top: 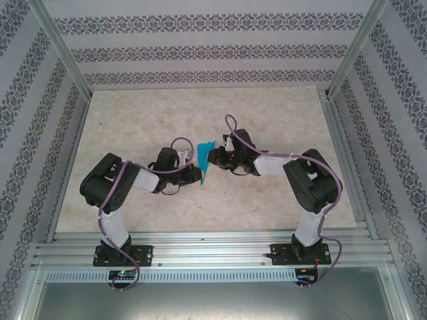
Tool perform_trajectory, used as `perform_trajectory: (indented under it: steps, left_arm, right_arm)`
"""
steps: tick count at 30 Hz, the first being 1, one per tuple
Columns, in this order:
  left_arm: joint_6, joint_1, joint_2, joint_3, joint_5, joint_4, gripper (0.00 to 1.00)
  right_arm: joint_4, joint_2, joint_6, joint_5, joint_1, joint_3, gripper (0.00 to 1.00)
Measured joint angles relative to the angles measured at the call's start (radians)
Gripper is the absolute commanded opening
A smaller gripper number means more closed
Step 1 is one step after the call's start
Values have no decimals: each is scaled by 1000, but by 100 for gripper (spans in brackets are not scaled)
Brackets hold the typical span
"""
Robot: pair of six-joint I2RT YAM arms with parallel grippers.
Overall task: Fold a paper plane with a square sheet of paper (fold left side to right side)
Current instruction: Fold the wing for the fifth time at the center of the table.
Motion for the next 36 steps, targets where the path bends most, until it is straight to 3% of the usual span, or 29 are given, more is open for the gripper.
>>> perform_trajectory:
  steps: [16,36]
  left_arm:
    - [-48,15,20,-16,35,67,0]
    - [-47,19,21,-16,38,68,1]
  right_arm:
    - [4,90,-2,-2,12,44,17]
    - [5,154,-2,-12,23,88,17]
